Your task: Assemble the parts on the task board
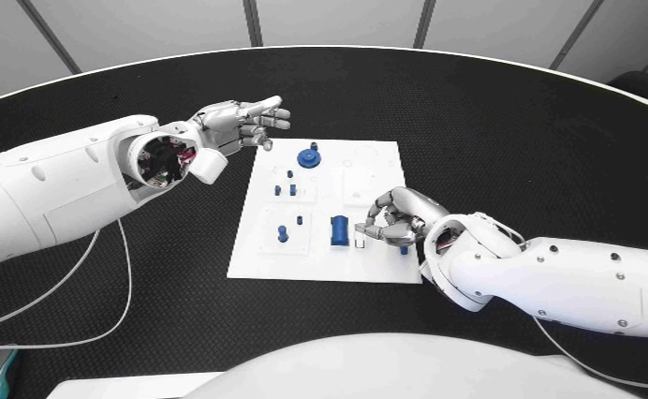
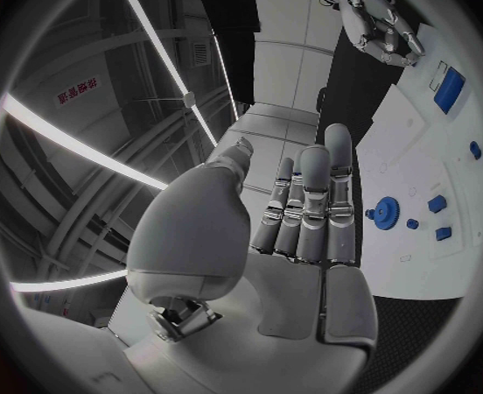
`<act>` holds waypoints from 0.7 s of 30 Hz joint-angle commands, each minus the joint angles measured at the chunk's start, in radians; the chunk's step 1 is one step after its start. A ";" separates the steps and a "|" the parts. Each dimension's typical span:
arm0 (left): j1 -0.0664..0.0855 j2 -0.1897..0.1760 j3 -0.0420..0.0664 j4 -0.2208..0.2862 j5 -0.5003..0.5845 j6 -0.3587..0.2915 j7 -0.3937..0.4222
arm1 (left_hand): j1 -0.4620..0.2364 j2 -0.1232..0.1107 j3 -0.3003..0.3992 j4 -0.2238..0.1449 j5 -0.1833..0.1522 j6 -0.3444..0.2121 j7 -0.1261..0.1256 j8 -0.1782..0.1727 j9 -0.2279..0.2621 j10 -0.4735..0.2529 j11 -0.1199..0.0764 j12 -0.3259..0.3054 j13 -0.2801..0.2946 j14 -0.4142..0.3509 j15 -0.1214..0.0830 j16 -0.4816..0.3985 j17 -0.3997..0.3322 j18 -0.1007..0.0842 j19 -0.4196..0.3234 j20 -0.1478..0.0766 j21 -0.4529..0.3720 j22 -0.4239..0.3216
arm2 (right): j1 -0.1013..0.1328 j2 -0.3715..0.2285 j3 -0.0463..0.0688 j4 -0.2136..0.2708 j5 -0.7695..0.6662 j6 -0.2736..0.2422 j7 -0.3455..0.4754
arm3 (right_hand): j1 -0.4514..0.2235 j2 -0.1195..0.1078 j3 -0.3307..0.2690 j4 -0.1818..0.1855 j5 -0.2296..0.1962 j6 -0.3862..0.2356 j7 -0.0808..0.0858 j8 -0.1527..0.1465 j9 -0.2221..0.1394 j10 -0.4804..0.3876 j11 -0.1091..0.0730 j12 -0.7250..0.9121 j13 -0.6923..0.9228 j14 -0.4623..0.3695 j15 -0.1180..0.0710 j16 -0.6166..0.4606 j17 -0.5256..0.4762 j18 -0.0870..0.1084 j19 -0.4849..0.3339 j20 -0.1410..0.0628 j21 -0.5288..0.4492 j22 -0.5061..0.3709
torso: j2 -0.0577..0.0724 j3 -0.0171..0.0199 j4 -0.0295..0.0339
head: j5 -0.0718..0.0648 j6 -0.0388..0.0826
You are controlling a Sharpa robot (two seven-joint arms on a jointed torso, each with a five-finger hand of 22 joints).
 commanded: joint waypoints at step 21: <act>-0.002 0.004 0.000 -0.011 0.000 0.011 -0.001 | 0.005 0.009 -0.006 0.000 -0.004 -0.005 0.001 0.005 0.000 -0.009 0.001 0.006 0.002 -0.006 0.002 -0.001 -0.001 0.007 -0.001 0.004 -0.007 -0.001 | -0.003 -0.135 -0.005 -0.033 -0.046 0.011 -0.017 | 0.017 -0.015 0.055 -0.014 0.010 -0.024 0.025 -0.071 -0.039 0.026 0.024 -0.027 0.155 0.097 0.018 0.004 0.232 -0.014 0.069 0.013 -0.007 0.176 | -0.004 0.0133 -0.0189 | -0.029 0.000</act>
